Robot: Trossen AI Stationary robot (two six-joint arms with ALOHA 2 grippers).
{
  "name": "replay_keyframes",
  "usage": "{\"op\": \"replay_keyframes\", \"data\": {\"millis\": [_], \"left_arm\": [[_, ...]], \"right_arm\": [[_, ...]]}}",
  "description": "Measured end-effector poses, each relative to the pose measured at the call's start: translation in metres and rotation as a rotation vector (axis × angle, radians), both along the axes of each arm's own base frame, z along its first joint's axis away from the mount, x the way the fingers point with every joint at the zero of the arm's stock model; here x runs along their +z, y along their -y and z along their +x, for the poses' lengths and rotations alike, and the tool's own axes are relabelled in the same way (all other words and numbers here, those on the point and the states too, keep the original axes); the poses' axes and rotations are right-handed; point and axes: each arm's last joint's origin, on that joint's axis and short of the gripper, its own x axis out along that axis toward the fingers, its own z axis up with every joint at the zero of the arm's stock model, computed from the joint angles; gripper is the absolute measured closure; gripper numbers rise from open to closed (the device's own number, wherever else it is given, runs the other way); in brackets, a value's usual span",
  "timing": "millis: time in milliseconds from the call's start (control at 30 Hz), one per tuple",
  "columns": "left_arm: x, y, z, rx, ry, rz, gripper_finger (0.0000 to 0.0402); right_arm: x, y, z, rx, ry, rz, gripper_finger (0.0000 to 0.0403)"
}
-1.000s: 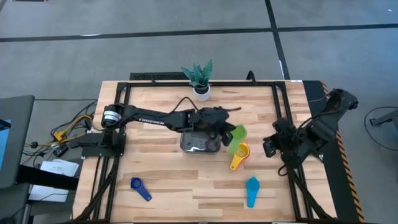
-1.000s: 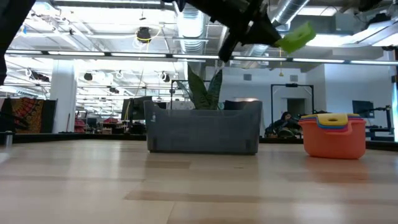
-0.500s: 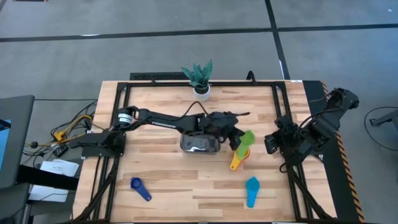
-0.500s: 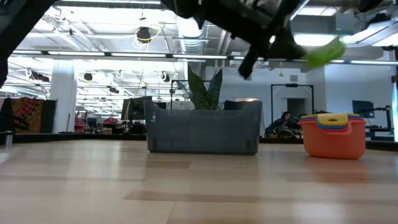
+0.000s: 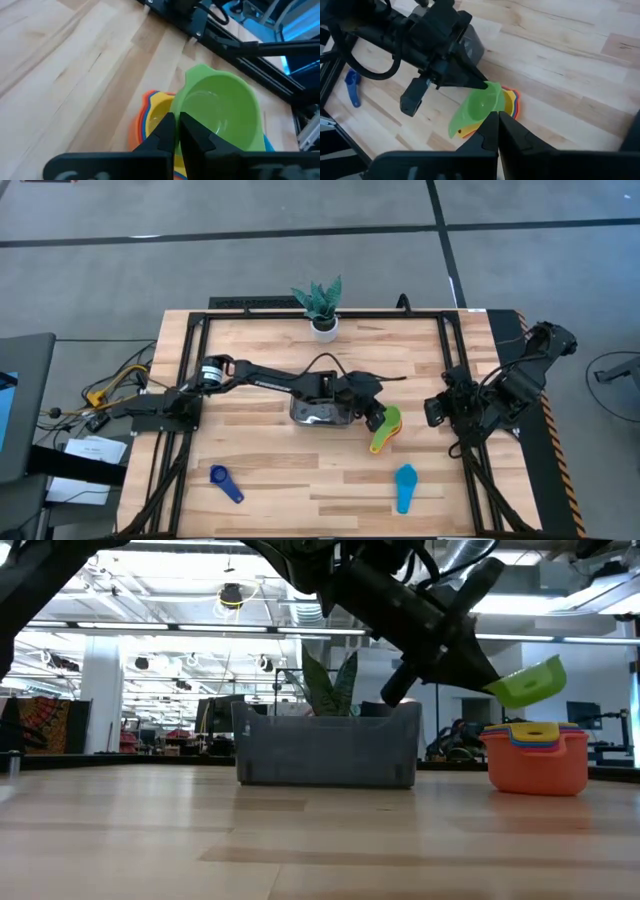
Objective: Nest measuring cups in basket
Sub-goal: Stack the green measuring cup on top of the yellow measuring cup
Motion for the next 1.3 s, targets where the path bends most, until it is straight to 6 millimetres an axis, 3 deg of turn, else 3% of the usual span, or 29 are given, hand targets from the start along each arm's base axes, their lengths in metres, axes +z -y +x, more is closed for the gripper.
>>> {"op": "replay_keyframes", "data": {"millis": [333, 733, 933, 1133, 1300], "left_arm": [[-0.003, 0.002, -0.002, -0.008, -0.039, 0.017, 0.0397], [-0.003, 0.002, -0.002, -0.011, -0.036, 0.028, 0.0323], [-0.001, -0.003, -0.004, -0.083, -0.055, -0.039, 0.0308], [0.007, -0.007, -0.024, -0.133, -0.250, 0.020, 0.0332], [0.015, 0.007, -0.038, -0.259, -0.339, 0.138, 0.0361]], "right_arm": [[0.000, 0.000, 0.000, -0.001, 0.001, 0.001, 0.0384], [0.000, 0.000, 0.000, -0.005, 0.005, 0.006, 0.0381], [-0.001, 0.000, 0.001, -0.006, 0.005, 0.006, 0.0377], [-0.032, -0.003, 0.001, -0.031, -0.090, 0.012, 0.0380], [-0.063, -0.015, 0.005, -0.026, -0.099, 0.111, 0.0390]]}}
